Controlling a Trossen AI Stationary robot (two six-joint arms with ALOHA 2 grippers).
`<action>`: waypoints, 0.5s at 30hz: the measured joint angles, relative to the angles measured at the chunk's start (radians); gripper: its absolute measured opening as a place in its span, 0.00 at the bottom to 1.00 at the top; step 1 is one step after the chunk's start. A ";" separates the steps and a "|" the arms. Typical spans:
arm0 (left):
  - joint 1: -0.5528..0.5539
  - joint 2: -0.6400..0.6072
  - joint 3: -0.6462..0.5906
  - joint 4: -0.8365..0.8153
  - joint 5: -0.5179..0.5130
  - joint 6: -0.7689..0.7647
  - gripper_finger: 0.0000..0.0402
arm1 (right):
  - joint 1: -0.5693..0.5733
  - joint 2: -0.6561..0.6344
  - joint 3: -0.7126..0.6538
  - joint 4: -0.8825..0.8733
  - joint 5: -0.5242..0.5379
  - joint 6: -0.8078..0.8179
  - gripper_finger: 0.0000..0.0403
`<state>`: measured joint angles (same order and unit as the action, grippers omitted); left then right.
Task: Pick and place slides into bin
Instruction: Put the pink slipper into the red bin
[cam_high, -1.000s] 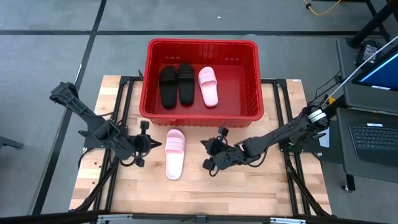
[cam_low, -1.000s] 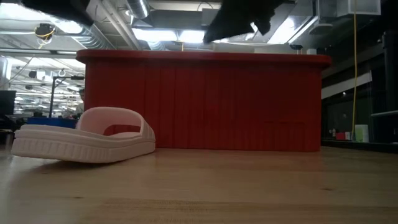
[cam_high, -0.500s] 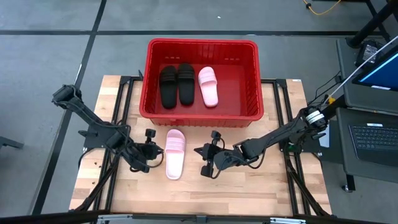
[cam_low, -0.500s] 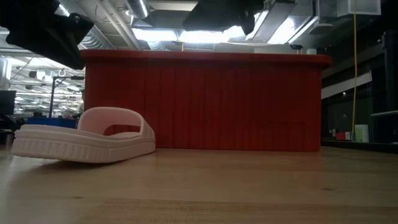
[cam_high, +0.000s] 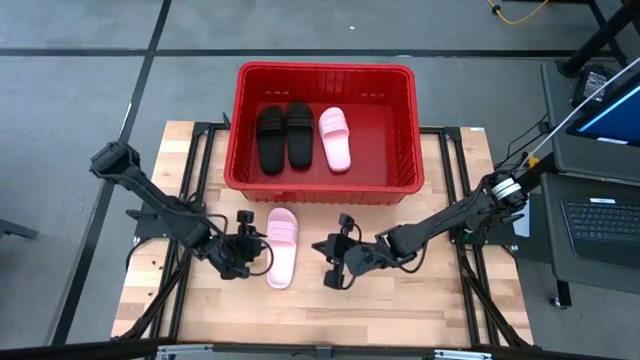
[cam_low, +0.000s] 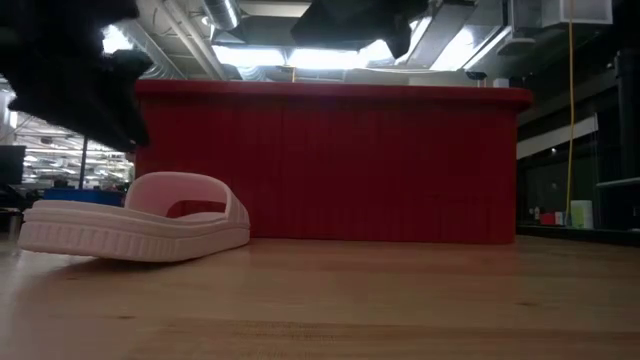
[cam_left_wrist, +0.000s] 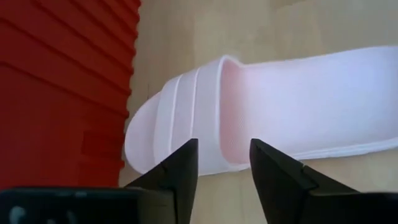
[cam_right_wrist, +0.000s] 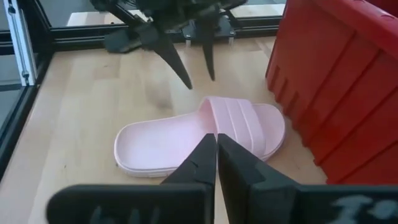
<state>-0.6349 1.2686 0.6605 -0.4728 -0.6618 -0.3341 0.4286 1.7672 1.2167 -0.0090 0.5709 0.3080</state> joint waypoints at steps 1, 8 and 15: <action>0.005 0.017 0.000 0.000 -0.001 -0.014 0.36 | 0.000 0.000 0.000 0.000 0.000 0.000 0.05; 0.017 0.126 0.000 0.027 -0.087 -0.050 0.39 | 0.000 0.000 0.000 0.008 0.000 0.001 0.05; 0.022 0.191 0.000 0.053 -0.077 -0.056 0.39 | 0.000 0.000 0.000 0.008 0.000 0.001 0.05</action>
<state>-0.6128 1.4599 0.6605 -0.4197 -0.7384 -0.3901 0.4290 1.7672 1.2167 -0.0012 0.5709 0.3092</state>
